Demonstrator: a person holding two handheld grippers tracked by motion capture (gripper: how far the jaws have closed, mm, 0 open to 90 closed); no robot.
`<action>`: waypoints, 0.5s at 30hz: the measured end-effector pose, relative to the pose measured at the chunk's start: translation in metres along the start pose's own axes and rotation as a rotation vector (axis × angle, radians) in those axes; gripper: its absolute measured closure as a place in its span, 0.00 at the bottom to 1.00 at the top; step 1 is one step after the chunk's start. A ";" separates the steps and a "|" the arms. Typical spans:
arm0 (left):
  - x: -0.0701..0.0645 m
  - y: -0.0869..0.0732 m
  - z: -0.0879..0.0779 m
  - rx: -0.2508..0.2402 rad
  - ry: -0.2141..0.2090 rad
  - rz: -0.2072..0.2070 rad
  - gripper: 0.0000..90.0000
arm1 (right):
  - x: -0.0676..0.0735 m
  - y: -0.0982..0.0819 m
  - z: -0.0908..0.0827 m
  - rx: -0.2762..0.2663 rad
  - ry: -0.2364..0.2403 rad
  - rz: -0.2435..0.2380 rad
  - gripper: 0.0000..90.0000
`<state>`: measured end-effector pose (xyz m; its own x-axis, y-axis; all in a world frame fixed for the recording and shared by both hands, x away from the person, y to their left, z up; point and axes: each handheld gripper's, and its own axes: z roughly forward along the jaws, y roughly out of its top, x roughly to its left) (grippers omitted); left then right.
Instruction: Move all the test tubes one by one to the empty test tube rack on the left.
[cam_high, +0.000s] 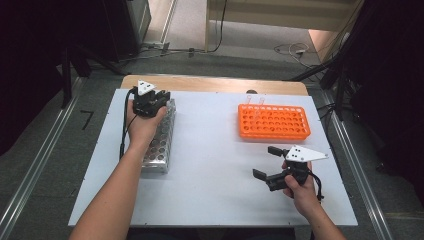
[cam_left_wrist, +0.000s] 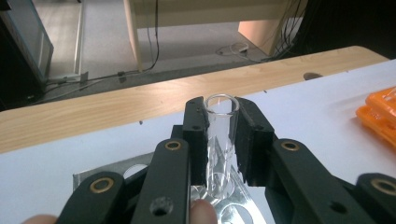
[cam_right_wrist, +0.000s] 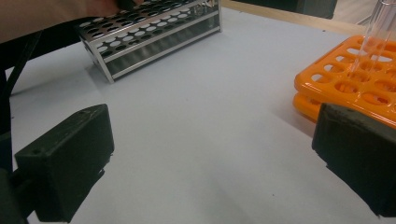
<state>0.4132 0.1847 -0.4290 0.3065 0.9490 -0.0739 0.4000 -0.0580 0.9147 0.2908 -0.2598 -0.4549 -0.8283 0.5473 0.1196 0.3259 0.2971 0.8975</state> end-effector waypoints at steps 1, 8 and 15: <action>0.000 0.000 0.000 0.006 0.000 -0.003 0.84 | 0.000 0.000 0.000 0.000 -0.001 0.000 0.00; 0.000 0.001 0.003 0.050 0.000 -0.013 0.84 | 0.000 0.000 0.000 -0.001 -0.003 -0.001 0.00; -0.002 0.001 0.006 0.114 0.010 0.006 0.84 | -0.001 0.000 0.000 0.000 -0.006 0.000 0.00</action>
<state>0.4183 0.1806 -0.4301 0.3005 0.9516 -0.0643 0.4943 -0.0977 0.8638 0.2914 -0.2600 -0.4551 -0.8255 0.5520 0.1172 0.3262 0.2973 0.8973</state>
